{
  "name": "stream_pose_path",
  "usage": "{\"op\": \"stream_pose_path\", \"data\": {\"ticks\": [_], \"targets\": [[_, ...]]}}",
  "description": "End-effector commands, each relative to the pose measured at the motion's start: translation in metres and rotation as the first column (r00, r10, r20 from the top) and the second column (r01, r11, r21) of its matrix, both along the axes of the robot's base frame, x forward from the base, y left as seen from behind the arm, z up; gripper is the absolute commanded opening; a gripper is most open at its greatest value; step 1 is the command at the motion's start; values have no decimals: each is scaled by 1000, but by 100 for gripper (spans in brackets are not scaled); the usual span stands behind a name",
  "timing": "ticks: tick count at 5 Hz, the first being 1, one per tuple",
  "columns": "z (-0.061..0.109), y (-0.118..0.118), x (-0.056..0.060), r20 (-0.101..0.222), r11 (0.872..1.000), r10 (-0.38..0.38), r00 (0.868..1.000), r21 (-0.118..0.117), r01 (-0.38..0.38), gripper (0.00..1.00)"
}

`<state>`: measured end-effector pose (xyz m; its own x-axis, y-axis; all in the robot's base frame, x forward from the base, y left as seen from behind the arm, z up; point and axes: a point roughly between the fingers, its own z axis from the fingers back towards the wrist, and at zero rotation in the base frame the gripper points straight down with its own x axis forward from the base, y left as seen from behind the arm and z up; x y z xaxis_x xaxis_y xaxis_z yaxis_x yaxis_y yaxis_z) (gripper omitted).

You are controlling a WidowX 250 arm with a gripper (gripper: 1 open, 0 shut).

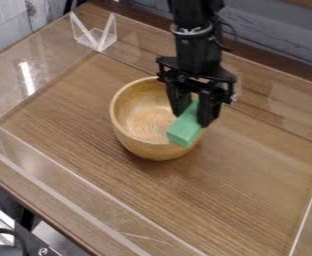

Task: Remove the green block from inside the brown bowl and put it on the table

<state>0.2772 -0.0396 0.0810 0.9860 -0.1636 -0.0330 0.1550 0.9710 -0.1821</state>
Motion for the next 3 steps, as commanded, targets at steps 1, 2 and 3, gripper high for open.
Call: {"op": "stream_pose_path", "data": {"ticks": [1, 2, 3], "targets": [[15, -28, -2, 73, 999, -38, 997, -10, 39, 0], [9, -71, -9, 84, 997, -77, 993, -10, 78, 0], [-2, -85, -13, 84, 996, -83, 993, -10, 84, 0]]}}
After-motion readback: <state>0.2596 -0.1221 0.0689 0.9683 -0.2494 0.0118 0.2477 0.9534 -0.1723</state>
